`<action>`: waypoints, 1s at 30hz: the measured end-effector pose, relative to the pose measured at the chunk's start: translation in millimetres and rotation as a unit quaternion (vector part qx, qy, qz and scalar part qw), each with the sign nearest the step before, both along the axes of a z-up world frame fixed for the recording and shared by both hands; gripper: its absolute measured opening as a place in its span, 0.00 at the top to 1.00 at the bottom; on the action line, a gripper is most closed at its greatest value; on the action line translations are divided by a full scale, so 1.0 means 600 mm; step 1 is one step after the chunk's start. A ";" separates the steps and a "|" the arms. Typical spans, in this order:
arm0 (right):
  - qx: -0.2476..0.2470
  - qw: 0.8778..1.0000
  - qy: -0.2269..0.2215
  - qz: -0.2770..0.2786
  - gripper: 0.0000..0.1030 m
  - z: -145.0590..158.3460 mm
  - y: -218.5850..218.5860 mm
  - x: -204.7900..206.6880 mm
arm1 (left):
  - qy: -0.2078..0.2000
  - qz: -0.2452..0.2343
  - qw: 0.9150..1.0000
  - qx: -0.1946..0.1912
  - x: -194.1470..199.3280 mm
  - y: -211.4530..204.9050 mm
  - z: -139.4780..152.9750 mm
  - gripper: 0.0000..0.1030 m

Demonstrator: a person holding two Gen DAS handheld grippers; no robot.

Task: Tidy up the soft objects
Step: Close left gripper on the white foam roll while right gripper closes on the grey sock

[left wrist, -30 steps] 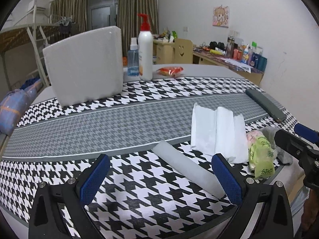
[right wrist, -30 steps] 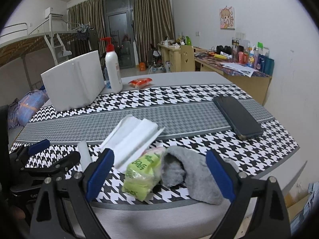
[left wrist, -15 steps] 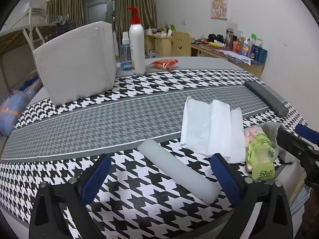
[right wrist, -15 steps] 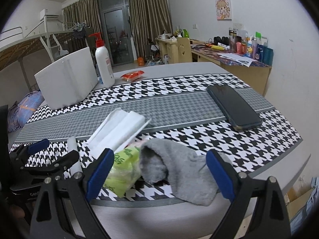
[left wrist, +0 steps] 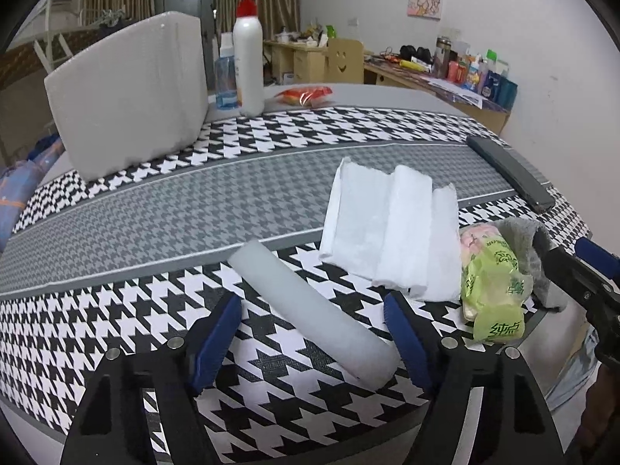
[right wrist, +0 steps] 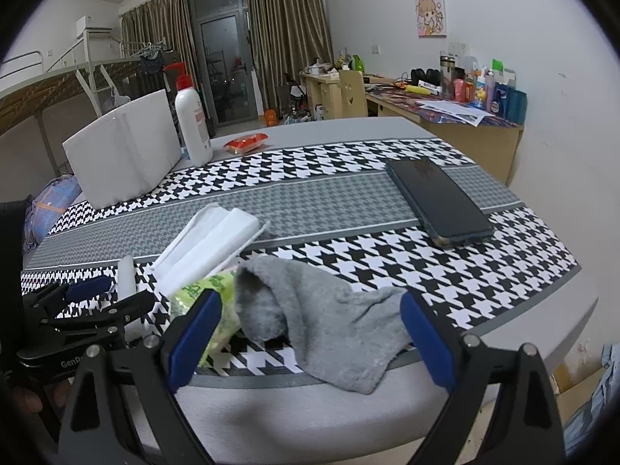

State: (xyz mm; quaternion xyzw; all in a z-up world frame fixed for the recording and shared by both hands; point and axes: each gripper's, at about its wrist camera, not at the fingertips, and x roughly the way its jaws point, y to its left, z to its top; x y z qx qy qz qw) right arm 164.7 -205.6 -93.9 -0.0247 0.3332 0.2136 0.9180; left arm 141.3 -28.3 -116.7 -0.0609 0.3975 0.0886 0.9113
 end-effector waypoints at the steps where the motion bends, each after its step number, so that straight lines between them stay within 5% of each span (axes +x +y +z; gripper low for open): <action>1: 0.001 1.000 0.001 -0.001 0.07 -0.001 -0.003 0.000 | 0.000 -0.001 1.000 -0.004 -0.001 0.000 0.000 0.29; 12: -0.002 1.000 0.013 -0.018 0.07 -0.012 -0.032 0.007 | -0.004 0.013 1.000 0.003 0.007 0.005 0.000 0.63; 21: -0.015 1.000 0.009 -0.010 0.07 -0.017 -0.023 0.011 | -0.001 0.000 1.000 0.005 -0.010 0.008 0.006 0.77; 26: -0.030 0.999 0.009 -0.008 0.07 -0.021 -0.019 0.015 | -0.003 -0.001 1.000 0.014 -0.020 0.006 0.013 0.77; 30: -0.031 0.999 0.026 -0.002 0.27 -0.029 -0.016 0.026 | -0.002 -0.005 1.000 0.014 -0.022 0.007 0.015 0.77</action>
